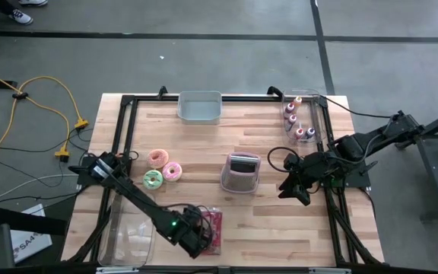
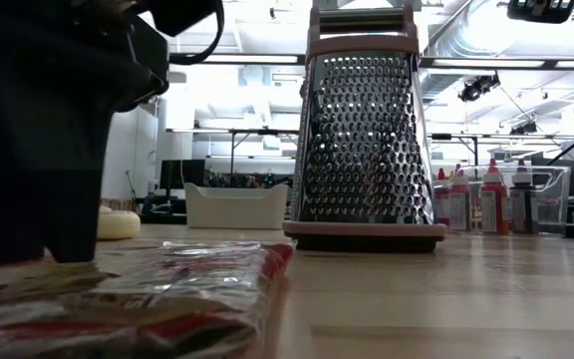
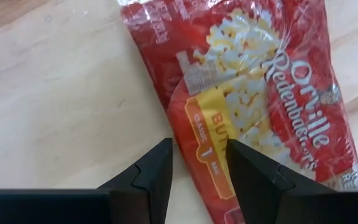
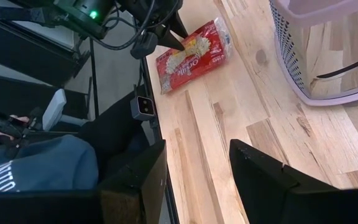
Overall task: Pick & Place Food Item
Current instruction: Put the popcorn pack into the left transparent bin
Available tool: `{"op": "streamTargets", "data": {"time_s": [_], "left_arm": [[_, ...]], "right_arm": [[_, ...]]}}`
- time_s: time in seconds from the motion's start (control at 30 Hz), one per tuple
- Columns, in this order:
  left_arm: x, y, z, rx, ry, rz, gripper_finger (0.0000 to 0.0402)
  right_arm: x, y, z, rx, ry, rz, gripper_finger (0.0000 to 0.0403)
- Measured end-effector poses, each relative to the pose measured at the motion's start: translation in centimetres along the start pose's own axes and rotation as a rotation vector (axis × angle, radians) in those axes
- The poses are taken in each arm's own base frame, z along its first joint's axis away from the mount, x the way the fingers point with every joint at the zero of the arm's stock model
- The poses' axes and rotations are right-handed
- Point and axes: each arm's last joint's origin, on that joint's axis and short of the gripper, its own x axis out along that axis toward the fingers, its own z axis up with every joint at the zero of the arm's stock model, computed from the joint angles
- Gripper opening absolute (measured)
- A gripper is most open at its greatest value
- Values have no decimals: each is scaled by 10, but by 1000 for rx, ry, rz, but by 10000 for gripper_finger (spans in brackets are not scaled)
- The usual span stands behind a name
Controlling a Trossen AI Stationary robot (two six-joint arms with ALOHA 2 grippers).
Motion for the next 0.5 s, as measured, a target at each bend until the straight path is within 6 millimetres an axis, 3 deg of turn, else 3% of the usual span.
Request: {"op": "streamTargets", "data": {"time_s": [0.5], "left_arm": [[-6, 5, -21, -8, 25, -10, 145]], "right_arm": [[0, 0, 0, 0, 0, 0, 165]]}}
